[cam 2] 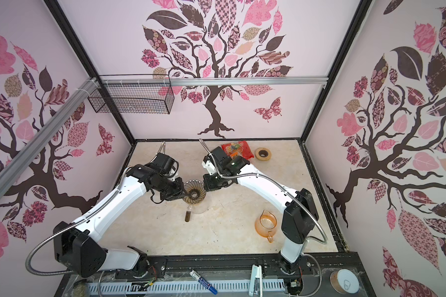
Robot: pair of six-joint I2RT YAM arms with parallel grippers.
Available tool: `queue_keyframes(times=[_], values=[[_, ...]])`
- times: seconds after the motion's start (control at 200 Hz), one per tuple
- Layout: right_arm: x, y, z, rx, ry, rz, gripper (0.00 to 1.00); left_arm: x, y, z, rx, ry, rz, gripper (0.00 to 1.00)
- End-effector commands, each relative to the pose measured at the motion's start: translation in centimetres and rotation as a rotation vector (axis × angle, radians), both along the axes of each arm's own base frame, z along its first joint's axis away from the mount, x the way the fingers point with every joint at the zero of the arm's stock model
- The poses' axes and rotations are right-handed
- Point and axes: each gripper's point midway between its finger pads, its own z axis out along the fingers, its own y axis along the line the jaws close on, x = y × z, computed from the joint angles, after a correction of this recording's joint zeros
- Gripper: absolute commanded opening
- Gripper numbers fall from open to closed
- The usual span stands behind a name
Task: Place the coffee filter in the dripper
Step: 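Lower the clear dripper into the wooden ring while the right gripper moves toward it, then hold the dripper rim with both grippers and settle it into the ring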
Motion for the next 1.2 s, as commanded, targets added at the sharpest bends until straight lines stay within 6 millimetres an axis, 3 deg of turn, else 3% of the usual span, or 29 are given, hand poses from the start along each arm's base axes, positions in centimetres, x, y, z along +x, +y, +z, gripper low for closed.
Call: queue_keyframes(times=[0.0, 0.72, 1.195], values=[[0.1, 0.5, -0.3, -0.024, 0.005, 0.023, 0.05, 0.7, 0.4, 1.8, 0.015, -0.058, 0.001, 0.28], [0.3, 0.7, -0.6, -0.042, 0.026, 0.018, 0.05, 0.9, 1.6, 2.3, 0.052, -0.068, 0.027, 0.11], [0.4, 1.0, -0.8, -0.041, 0.04, 0.023, 0.05, 0.5, 2.2, 0.4, 0.09, -0.019, 0.024, 0.03]])
